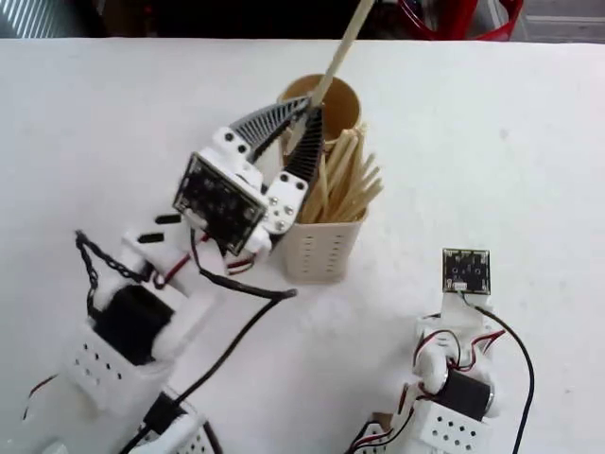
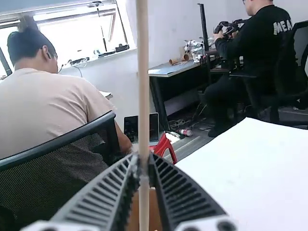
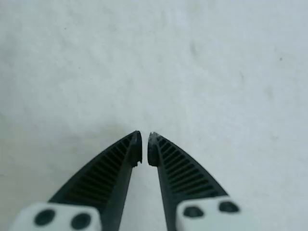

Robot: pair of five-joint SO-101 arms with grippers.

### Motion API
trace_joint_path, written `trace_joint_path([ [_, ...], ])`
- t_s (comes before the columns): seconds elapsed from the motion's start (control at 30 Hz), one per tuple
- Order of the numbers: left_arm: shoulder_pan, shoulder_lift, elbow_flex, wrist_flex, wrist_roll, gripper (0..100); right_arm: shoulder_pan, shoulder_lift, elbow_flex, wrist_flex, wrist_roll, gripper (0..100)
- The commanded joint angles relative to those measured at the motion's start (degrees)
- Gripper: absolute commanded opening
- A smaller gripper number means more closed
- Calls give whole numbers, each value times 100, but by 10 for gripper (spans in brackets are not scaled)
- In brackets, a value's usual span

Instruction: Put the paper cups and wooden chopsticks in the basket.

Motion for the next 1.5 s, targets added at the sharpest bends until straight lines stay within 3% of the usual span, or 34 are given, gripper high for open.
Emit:
trace_joint_path([
  [0.0,127,-92,413,-633,-35,24,57,-57,53,-57,-35,36],
  [0.33,119,-92,1301,-1292,387,28,57,-57,53,-57,-35,36],
  [0.63,119,-92,1415,-1284,580,29,57,-57,53,-57,-35,36],
  [0.8,110,-92,1398,-1266,932,106,57,-57,53,-57,-35,36],
  [1.07,22,-110,1389,-1257,958,98,57,-57,53,-57,-35,36],
  [1.2,-637,-145,1371,-1099,993,98,57,-57,53,-57,-35,36],
  [1.47,-2862,127,1521,202,1011,98,57,-57,53,-57,-35,36],
])
